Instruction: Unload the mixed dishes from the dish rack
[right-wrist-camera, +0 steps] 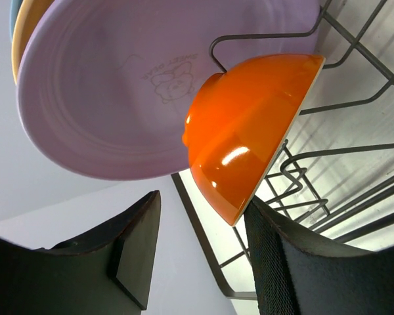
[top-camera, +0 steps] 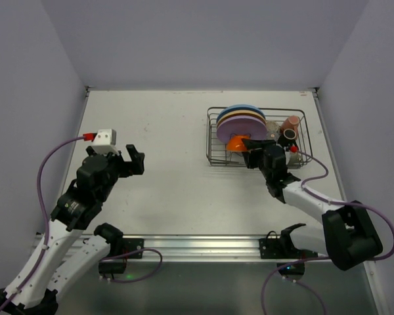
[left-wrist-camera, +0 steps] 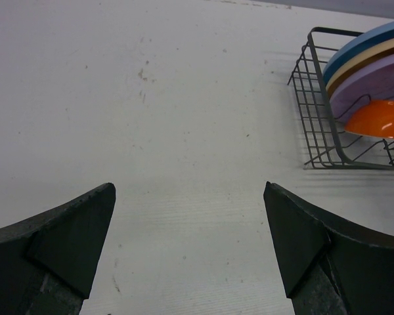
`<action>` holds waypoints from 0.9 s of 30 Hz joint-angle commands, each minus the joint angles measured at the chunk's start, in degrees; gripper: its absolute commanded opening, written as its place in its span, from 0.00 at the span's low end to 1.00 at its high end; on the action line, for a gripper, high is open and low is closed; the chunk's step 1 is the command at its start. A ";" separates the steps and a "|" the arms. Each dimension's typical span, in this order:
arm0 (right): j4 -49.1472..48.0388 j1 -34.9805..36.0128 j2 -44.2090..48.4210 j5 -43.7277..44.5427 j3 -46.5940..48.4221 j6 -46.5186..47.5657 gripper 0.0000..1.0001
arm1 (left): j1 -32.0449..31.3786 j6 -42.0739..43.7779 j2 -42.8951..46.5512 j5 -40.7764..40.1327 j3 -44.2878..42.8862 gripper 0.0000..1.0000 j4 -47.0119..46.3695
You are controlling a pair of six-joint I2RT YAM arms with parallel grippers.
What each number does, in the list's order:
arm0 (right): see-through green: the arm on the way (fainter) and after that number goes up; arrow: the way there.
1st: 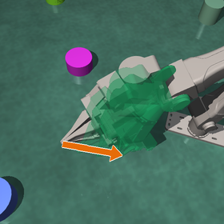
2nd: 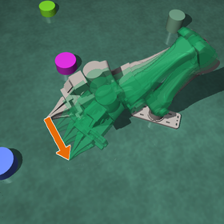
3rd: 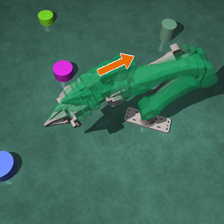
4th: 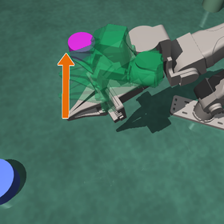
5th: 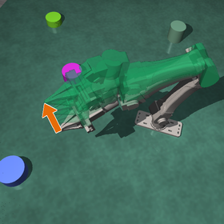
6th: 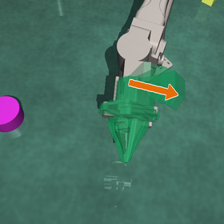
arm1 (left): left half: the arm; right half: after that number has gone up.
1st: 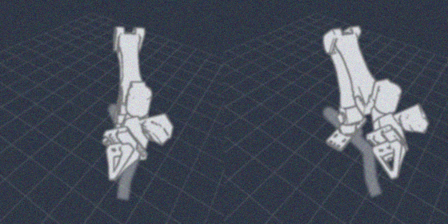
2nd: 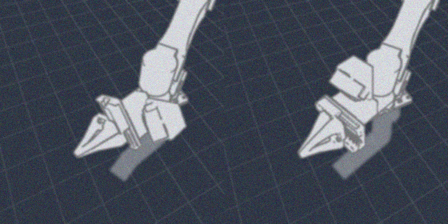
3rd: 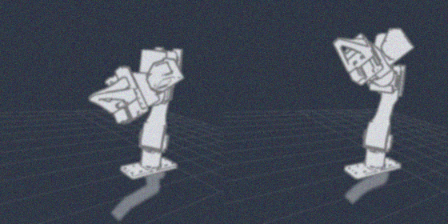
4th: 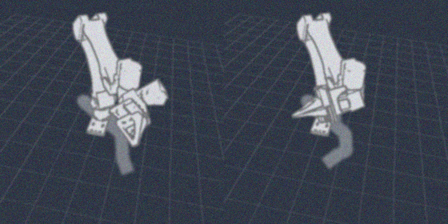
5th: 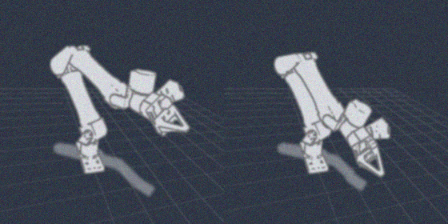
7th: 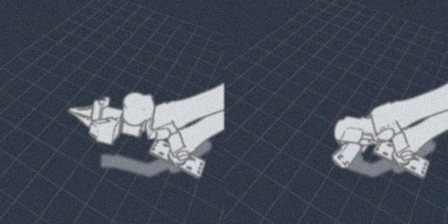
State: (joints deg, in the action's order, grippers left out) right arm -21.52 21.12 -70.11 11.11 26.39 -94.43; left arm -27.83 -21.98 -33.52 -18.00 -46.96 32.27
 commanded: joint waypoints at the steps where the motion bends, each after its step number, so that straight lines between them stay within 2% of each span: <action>1: -7.03 0.06 -1.79 3.92 -2.48 0.21 0.56 | -0.47 -0.52 -0.23 0.33 0.38 1.00 -1.42; 12: -15.65 0.32 -3.72 3.65 -4.94 2.32 0.54 | -0.47 -0.43 -0.58 0.51 0.38 1.00 -1.51; 16: -18.46 0.58 -3.46 4.35 -6.26 2.41 0.51 | -0.64 -0.44 -0.58 0.60 0.38 1.00 -1.51; 22: -18.29 0.67 -5.91 3.57 -5.65 1.01 0.51 | -0.55 -0.35 -0.67 0.77 0.38 1.00 -1.60; 23: -19.25 0.67 -7.57 3.30 -5.74 0.74 0.50 | -0.64 -0.35 -0.58 0.77 0.46 1.00 -1.60; 24: -20.48 0.67 -8.29 2.95 -6.17 0.13 0.42 | -0.64 -0.35 -0.50 0.69 0.47 1.00 -1.51; 27: -23.04 0.67 -10.48 1.28 -6.35 -1.19 0.34 | -0.73 -0.35 -0.41 0.51 0.47 1.00 -1.42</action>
State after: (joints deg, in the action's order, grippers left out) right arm -44.03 21.71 -77.73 11.86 21.26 -94.45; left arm -27.97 -21.98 -34.00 -17.61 -46.96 32.25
